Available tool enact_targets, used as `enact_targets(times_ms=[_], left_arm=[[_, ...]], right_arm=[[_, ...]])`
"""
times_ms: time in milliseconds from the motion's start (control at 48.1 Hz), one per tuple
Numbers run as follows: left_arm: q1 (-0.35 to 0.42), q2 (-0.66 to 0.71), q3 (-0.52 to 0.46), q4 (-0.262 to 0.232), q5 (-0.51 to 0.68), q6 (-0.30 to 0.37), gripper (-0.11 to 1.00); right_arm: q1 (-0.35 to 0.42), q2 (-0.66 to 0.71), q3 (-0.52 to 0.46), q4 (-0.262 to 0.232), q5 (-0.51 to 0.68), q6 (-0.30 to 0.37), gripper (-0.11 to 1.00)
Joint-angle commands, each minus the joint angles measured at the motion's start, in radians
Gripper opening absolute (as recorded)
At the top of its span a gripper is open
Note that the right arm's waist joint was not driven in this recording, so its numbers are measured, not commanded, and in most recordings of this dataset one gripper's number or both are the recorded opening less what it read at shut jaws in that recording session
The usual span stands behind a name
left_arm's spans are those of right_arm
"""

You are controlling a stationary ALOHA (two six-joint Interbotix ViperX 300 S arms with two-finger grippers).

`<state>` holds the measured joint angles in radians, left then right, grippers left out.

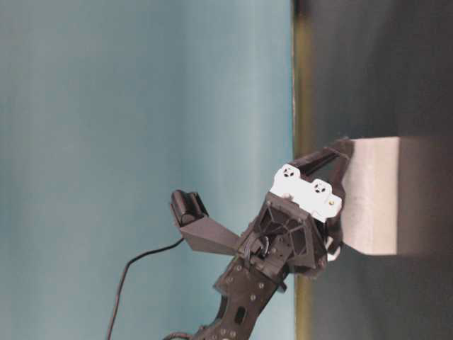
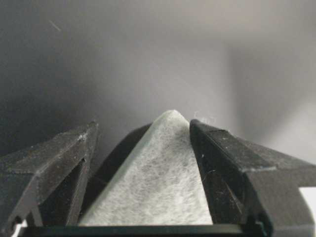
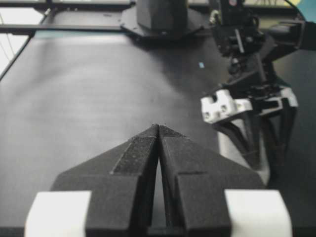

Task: Push the sponge with the left arm to wipe the table.
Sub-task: 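Push the sponge with the left gripper down and leftward across the table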

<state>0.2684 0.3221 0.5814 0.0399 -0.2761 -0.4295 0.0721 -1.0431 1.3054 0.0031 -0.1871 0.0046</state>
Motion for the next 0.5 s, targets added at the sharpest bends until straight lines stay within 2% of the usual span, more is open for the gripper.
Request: enact_targets(times_ms=[0, 478], left_arm=[[-0.037, -0.029, 0.014, 0.003, -0.003, -0.02, 0.7], [-0.13, -0.13, 0.184, 0.003, -0.015, -0.123, 0.7]], right_arm=[[0.0, 0.003, -0.003, 0.0, -0.005, 0.002, 0.0], [0.0, -0.009, 0.002, 0.0, 0.005, 0.002, 0.0]])
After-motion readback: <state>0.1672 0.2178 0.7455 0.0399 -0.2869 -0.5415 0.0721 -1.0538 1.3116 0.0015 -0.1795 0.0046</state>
